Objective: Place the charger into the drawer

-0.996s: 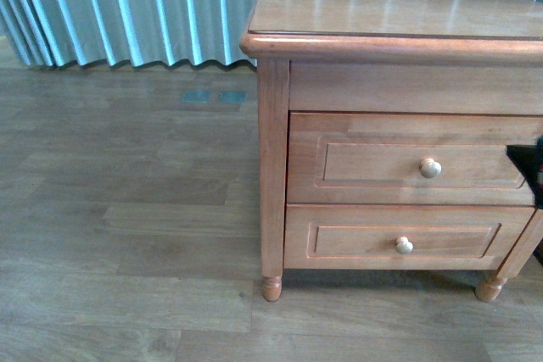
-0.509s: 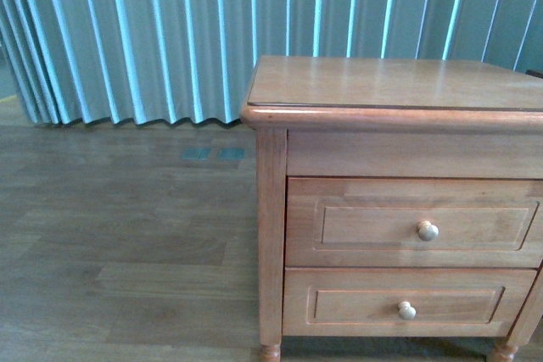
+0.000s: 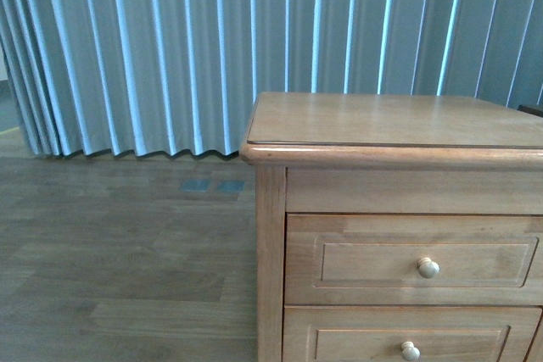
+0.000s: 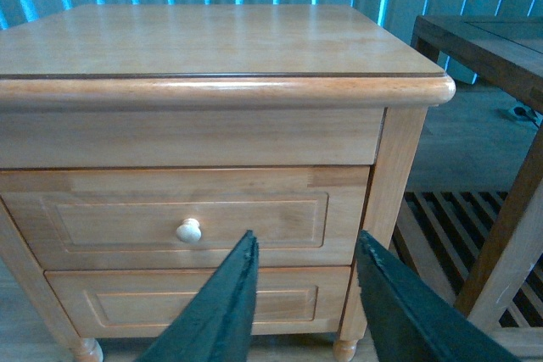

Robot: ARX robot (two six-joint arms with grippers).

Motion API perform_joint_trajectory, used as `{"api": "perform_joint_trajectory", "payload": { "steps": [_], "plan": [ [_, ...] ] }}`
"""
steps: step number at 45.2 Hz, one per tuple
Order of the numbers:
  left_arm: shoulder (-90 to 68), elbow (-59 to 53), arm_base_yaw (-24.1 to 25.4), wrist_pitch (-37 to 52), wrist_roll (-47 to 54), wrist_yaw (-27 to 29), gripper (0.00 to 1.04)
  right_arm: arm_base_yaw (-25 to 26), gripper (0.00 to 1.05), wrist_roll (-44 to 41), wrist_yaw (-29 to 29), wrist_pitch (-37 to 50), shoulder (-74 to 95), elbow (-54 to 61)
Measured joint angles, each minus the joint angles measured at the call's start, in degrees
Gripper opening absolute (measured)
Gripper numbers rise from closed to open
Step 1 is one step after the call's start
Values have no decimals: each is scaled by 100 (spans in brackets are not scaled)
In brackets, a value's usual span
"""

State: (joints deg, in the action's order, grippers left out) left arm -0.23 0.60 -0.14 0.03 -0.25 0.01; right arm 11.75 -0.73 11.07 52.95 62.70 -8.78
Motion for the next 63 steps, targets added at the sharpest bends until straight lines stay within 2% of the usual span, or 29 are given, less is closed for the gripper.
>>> {"api": "perform_joint_trajectory", "payload": {
  "steps": [4,5,16,19,23,43,63],
  "plan": [
    [0,0,0,0,0,0,99,-219,2,2,-208,-33,-383,289],
    [0,0,0,0,-2,0,99,-254,1,-4,-229,57,-411,354],
    [0,0,0,0,0,0,99,-614,2,15,-575,-807,-1543,730],
    [0,0,0,0,0,0,99,-1003,2,17,-1067,-1187,-1980,791],
    [0,0,0,0,-2,0,99,-1143,2,15,-1062,-1478,-2321,822],
    [0,0,0,0,0,0,99,-1154,2,15,-1102,-2796,-3757,848],
    [0,0,0,0,0,0,99,-1154,2,15,-1102,-3753,-4750,848]
  ]
}}
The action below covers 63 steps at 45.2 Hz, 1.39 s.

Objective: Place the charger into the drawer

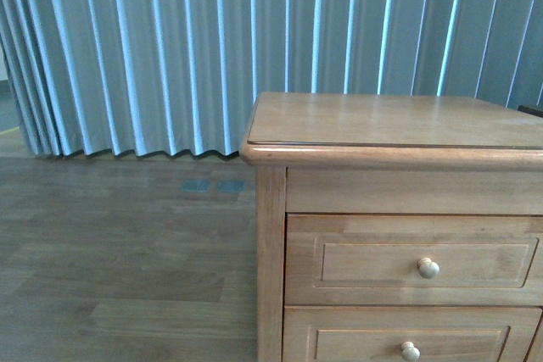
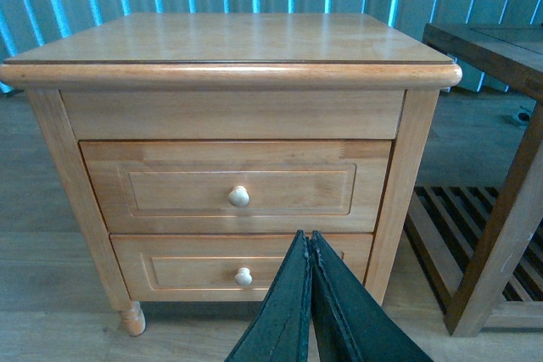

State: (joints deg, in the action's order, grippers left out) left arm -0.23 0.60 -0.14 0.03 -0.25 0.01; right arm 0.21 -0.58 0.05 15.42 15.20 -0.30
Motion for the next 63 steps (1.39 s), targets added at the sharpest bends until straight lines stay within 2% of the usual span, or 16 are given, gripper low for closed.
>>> {"api": "perform_joint_trajectory", "payload": {
  "steps": [13,16,18,44,59,63],
  "plan": [
    [0,0,0,0,-2,0,99,0,2,0,0,-586,-579,0],
    [0,0,0,0,-2,0,99,0,2,0,4,-1333,-1123,-2],
    [0,0,0,0,0,0,99,0,2,0,2,-1497,-1381,-2],
    [0,0,0,0,0,2,99,0,2,-4,2,-1539,-1495,-2],
    [0,0,0,0,0,2,99,0,56,0,2,-1539,-1495,-2],
    [0,0,0,0,0,2,99,0,73,0,2,-1539,-1495,-2]
  ]
}}
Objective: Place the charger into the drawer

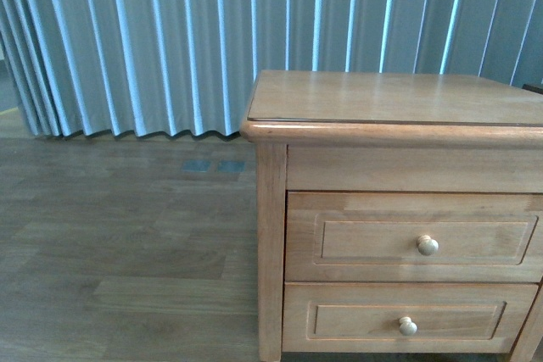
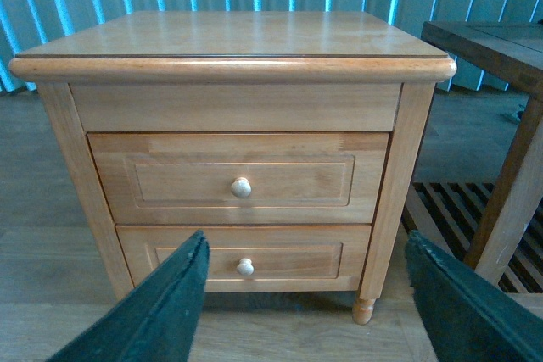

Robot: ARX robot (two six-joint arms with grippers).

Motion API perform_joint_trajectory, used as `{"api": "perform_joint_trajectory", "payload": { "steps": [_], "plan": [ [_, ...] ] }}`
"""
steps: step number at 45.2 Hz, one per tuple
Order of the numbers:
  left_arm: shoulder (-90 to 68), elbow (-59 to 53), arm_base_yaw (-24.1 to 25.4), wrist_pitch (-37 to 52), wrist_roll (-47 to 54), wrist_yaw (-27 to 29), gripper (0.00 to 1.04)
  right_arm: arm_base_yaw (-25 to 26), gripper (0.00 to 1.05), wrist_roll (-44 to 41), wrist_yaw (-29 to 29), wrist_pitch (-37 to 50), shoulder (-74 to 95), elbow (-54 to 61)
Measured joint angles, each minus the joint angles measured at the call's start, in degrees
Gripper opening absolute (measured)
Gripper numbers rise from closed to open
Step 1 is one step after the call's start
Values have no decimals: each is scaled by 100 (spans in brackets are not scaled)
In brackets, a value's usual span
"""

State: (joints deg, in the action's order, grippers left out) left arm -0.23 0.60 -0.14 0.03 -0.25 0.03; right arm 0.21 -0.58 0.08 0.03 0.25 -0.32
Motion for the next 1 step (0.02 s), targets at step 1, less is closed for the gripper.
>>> {"api": "perform_joint_trajectory", "payload": {
  "steps": [1],
  "plan": [
    [0,0,0,0,0,0,99,0,77,0,0,0,0,0]
  ]
}}
